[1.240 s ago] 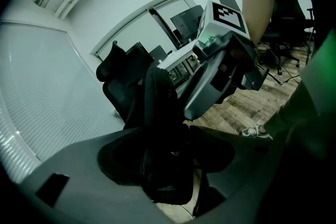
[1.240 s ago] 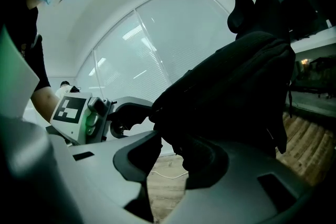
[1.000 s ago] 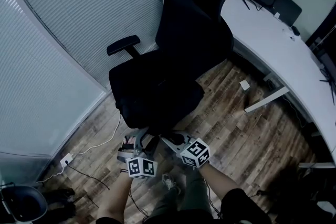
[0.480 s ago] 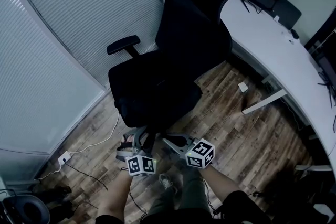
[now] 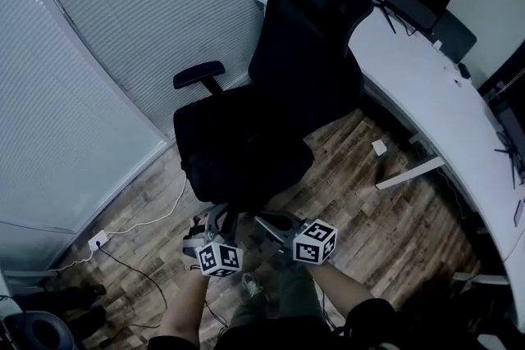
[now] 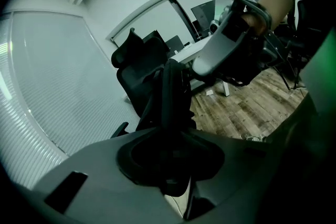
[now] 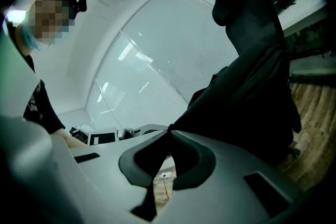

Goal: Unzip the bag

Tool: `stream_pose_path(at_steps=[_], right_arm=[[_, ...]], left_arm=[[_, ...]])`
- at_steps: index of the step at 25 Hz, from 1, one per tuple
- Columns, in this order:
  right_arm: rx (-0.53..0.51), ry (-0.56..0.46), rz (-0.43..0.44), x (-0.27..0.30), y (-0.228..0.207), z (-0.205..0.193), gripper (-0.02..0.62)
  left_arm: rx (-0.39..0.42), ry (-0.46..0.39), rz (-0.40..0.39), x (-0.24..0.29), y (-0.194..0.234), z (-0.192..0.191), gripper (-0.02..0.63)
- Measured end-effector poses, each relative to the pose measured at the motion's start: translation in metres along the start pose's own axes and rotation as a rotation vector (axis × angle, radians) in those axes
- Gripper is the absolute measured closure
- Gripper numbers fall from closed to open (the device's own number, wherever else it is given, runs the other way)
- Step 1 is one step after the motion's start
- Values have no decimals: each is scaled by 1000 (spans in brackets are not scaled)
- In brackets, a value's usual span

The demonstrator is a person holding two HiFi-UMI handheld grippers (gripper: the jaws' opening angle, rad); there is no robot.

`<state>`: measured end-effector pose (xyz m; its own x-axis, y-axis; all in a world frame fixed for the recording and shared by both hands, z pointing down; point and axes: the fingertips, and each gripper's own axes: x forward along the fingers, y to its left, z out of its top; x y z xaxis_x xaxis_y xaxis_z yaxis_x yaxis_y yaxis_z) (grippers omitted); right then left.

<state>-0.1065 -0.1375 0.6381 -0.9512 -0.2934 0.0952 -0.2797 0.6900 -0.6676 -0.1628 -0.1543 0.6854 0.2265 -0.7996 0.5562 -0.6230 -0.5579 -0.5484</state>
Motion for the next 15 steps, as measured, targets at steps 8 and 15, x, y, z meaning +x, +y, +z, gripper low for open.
stream_pose_path(at_steps=[8,15], right_arm=[[165,-38,22,-9,-8,28,549],[205,-29,27,-24,-25,53,549]], left_arm=[[-53,51,-9,1,10,2,522],[-112,81,9,4,14,5,522]])
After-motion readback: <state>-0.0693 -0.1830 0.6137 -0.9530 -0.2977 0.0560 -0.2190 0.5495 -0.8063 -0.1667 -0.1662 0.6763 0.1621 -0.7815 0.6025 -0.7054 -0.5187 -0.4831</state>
